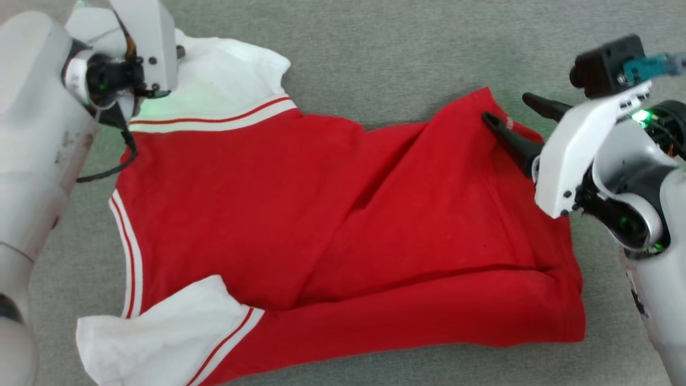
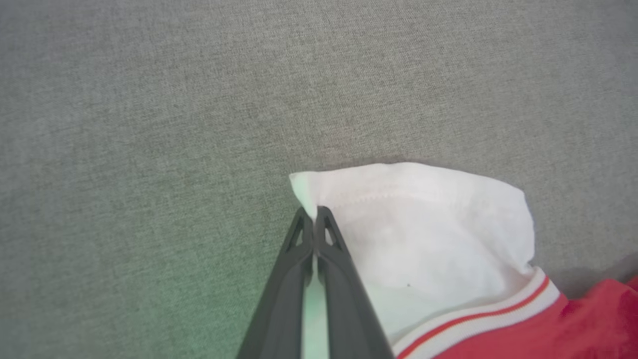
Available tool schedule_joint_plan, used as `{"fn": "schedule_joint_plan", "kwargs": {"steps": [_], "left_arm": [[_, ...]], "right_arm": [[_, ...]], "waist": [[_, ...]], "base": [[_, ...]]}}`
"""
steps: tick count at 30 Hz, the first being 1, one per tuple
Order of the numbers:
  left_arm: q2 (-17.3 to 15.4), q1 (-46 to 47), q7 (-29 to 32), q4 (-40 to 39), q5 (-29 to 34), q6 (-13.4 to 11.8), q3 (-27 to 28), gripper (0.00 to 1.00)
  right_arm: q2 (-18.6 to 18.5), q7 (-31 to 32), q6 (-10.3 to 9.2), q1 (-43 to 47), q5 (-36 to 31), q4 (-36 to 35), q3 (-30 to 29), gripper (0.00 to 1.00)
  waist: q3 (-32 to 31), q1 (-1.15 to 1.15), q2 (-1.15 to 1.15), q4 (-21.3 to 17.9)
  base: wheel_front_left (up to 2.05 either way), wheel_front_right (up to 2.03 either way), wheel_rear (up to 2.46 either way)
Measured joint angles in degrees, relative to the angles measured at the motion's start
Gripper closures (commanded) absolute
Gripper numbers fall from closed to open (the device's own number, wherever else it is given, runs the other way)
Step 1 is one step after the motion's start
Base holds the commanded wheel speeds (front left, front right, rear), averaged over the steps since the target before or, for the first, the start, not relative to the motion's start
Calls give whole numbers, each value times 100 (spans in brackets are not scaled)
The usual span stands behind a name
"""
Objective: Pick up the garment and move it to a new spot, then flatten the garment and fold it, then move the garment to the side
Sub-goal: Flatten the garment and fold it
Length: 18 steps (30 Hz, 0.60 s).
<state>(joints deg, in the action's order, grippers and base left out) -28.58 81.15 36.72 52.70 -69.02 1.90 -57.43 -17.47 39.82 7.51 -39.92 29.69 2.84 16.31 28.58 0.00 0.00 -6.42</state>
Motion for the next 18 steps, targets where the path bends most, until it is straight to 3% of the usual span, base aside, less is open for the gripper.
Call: {"fn": "schedule_joint_plan", "kwargs": {"steps": [9, 10, 11, 12, 18], "left_arm": [[280, 94, -113, 363, 1, 172, -21, 100], [305, 98, -130, 400, 1, 198, -22, 100], [327, 104, -144, 432, 0, 214, -23, 100], [347, 112, -151, 467, 0, 223, -23, 100], [460, 159, -203, 646, -1, 324, -33, 100]], "right_arm": [[185, 1059, 0, -538, -219, 666, 43, 0], [185, 1188, 0, -570, -244, 724, 45, 27], [187, 1311, 0, -604, -256, 778, 54, 67], [200, 1425, 0, -642, -256, 825, 42, 100], [230, 1996, 1, -809, -170, 994, 68, 100]], "waist": [[67, 0, 0, 199], [68, 0, 0, 211], [68, 0, 0, 221], [67, 0, 0, 229], [43, 0, 0, 270]], "base": [[0, 0, 0], [0, 0, 0], [0, 0, 0], [0, 0, 0], [0, 0, 0]]}}
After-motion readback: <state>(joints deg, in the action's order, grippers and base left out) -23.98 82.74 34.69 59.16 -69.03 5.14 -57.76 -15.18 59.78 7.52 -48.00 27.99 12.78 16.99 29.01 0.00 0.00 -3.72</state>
